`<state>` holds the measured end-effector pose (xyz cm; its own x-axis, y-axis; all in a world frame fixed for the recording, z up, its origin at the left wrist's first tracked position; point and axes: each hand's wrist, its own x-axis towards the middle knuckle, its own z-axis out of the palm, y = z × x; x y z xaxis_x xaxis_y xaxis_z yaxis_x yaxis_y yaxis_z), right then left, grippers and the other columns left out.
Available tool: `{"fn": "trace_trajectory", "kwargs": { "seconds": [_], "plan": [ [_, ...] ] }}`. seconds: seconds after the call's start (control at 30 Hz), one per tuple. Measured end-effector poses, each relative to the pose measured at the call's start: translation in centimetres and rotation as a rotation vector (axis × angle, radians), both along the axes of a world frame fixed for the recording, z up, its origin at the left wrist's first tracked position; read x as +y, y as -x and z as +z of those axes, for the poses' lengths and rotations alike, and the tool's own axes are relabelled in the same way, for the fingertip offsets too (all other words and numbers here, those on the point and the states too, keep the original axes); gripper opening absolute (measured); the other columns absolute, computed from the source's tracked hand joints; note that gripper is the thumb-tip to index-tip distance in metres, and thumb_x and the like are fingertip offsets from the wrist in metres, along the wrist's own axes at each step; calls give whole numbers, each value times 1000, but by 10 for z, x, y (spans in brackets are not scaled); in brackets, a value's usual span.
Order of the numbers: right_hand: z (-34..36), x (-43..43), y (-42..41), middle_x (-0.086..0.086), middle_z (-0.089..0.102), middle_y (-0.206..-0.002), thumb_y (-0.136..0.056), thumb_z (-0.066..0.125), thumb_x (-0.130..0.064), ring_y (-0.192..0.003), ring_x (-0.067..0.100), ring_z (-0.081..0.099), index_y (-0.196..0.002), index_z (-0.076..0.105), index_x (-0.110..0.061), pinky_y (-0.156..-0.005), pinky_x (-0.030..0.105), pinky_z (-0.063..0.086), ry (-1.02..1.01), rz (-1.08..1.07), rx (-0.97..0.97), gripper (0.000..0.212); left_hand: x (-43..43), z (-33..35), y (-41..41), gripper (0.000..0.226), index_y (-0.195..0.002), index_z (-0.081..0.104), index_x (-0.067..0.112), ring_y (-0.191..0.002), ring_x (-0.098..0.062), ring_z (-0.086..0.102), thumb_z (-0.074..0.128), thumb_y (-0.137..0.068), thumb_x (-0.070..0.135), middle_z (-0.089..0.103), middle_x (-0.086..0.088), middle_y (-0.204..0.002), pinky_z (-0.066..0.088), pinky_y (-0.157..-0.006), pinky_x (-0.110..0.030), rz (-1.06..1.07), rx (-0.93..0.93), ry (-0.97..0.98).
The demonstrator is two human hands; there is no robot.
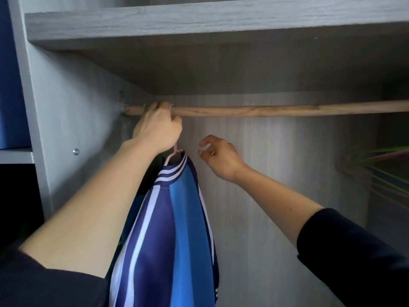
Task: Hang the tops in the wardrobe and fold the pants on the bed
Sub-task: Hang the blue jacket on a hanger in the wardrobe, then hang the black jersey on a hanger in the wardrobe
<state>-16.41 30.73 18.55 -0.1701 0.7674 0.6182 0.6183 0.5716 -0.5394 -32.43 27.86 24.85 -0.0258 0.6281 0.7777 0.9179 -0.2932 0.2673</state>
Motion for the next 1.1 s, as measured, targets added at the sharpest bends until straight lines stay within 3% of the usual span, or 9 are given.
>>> {"fn": "trace_trajectory", "kwargs": {
  "seconds": [0.03, 0.1, 0.3, 0.5, 0.63, 0.73, 0.93, 1.1],
  "plan": [
    [0, -2, -13, 4, 60, -100, -98, 51, -27, -85, 18, 59, -123, 53, -17, -70, 28, 53, -14, -34, -40, 28, -2, -1, -10, 45, -139, 41, 13, -126, -36, 41, 41, -95, 25, 43, -15, -138, 35, -101, -43, 25, 4, -25],
    [2, -6, -40, 5, 61, -100, -97, 51, -29, -88, 20, 60, -124, 52, -18, -78, 33, 54, -37, -101, -115, 29, -4, -2, -34, 47, -140, 40, 11, -130, -37, 36, 42, -95, 25, 39, -15, -143, 28, -108, -46, 51, 51, -85],
    [9, -28, -132, 4, 62, -109, -94, 54, -32, -95, 21, 59, -122, 52, -19, -74, 31, 47, -194, -361, -283, 31, -7, 8, -128, 40, -132, 50, 12, -121, -34, 43, 42, -95, 26, 49, -14, -133, 39, -98, -40, -138, 87, -117],
    [6, -67, -221, 4, 60, -114, -94, 55, -28, -97, 23, 60, -123, 51, -20, -77, 38, 55, -221, -586, -417, 30, -1, -2, -228, 43, -136, 47, 15, -131, -29, 36, 42, -94, 26, 46, -10, -139, 22, -113, -43, -261, 201, -158],
    [10, -90, -276, 11, 57, -116, -92, 53, -21, -106, 32, 55, -115, 54, -12, -77, 37, 50, -189, -714, -533, 25, 7, -8, -272, 49, -142, 40, 19, -131, -27, 36, 40, -94, 28, 47, -9, -140, 9, -117, -44, -262, 242, -178],
    [15, -104, -311, 12, 56, -112, -89, 53, -22, -112, 32, 51, -105, 55, -9, -79, 38, 46, -173, -869, -641, 22, 13, -11, -293, 48, -143, 38, 24, -122, -32, 41, 36, -96, 33, 53, -8, -132, 11, -115, -43, -229, 257, -232],
    [18, -116, -356, 11, 54, -119, -83, 59, -29, -119, 30, 46, -114, 55, -9, -85, 39, 46, -145, -1116, -823, 37, 26, -25, -299, 43, -135, 47, 20, -107, -35, 41, 41, -95, 36, 52, -14, -113, 16, -109, -45, -215, 238, -370],
    [11, -110, -366, 10, 52, -125, -87, 53, -17, -120, 28, 44, -120, 56, -10, -88, 38, 41, -159, -1215, -1016, 34, 27, -26, -303, 43, -133, 47, 17, -107, -36, 40, 44, -93, 34, 50, -16, -112, 15, -109, -48, -202, 221, -391]
  ]
}}
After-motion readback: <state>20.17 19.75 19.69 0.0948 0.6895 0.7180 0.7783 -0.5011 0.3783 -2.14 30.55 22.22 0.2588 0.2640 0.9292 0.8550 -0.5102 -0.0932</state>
